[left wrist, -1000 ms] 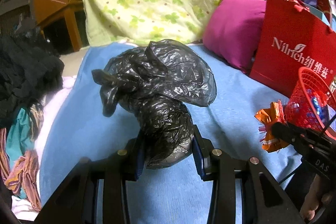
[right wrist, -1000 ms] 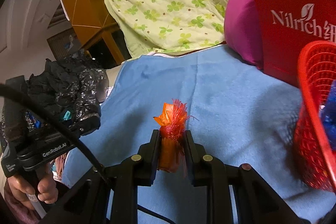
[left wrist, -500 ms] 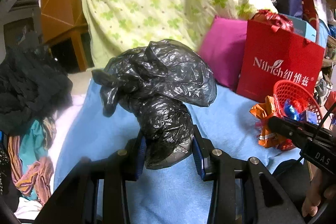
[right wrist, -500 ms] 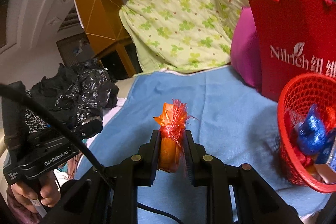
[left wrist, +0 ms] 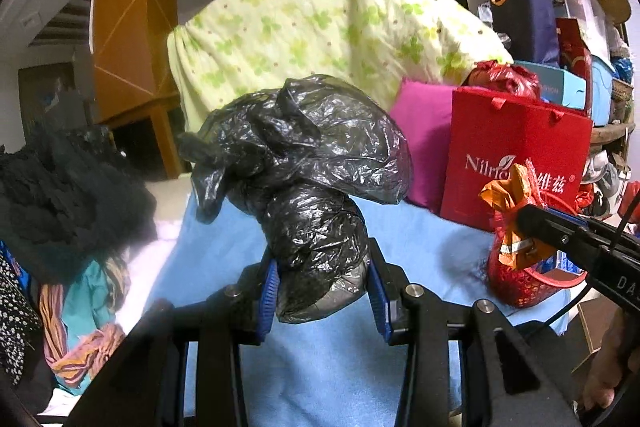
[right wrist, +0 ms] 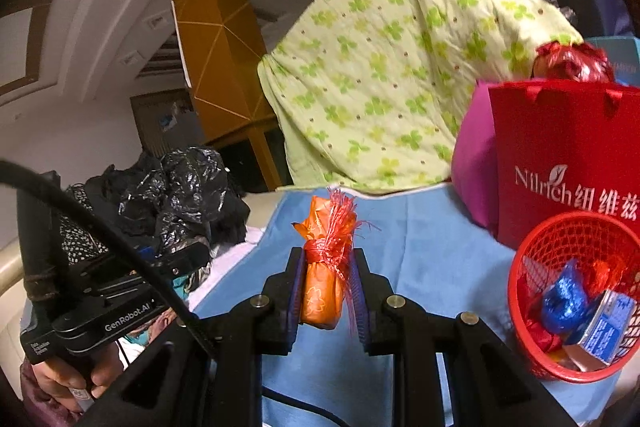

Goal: Collect trash
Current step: 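Carry the black bag and orange tie toward the red basket with both tools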

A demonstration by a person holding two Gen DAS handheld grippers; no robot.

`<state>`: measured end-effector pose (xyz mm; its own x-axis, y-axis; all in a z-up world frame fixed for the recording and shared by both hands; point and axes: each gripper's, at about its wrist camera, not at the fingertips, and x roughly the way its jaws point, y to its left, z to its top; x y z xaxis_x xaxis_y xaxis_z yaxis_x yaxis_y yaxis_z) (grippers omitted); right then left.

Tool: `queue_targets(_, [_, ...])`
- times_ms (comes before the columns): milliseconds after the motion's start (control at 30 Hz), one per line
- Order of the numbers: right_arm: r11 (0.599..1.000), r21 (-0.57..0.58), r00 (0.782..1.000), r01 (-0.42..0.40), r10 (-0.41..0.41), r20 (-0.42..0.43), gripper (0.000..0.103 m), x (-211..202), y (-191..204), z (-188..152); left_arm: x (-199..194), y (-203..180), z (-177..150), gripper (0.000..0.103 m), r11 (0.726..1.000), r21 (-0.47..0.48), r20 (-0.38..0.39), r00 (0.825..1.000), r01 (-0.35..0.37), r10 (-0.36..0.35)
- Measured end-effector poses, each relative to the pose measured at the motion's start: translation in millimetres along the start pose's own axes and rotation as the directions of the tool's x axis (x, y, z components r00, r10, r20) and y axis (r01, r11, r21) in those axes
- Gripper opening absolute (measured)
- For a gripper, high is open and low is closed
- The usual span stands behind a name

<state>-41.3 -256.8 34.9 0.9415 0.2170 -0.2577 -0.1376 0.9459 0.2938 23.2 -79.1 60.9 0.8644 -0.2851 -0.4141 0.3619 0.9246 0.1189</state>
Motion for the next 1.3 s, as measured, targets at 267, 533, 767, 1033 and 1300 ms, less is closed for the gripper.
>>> queue_targets(267, [1.000,-0.007,0.999,-0.008,0.008,0.052,0.024,-24,8,11,-29,-1,11,0.042,1.000,0.009,0.067,0.998,-0.013,0.013])
queue_targets(533, [1.000,-0.020,0.994,-0.021,0.023,0.107,0.024,-48,17,18,-57,-4,21,0.042,0.999,0.017,0.125,0.992,-0.030,0.028])
queue_targets(767, [0.999,-0.038,0.988,-0.038,0.043,0.147,0.024,-68,25,23,-73,-9,27,0.043,0.999,0.026,0.163,0.986,-0.032,0.027])
queue_targets(1033, [0.998,-0.039,0.980,-0.049,0.056,0.193,0.024,-91,25,27,-85,-16,32,0.043,0.998,0.045,0.195,0.980,-0.038,0.028])
queue_targets(1300, [0.999,-0.027,0.971,-0.043,0.048,0.232,0.025,-110,18,30,-92,-29,35,0.043,0.997,0.069,0.209,0.978,-0.028,0.013])
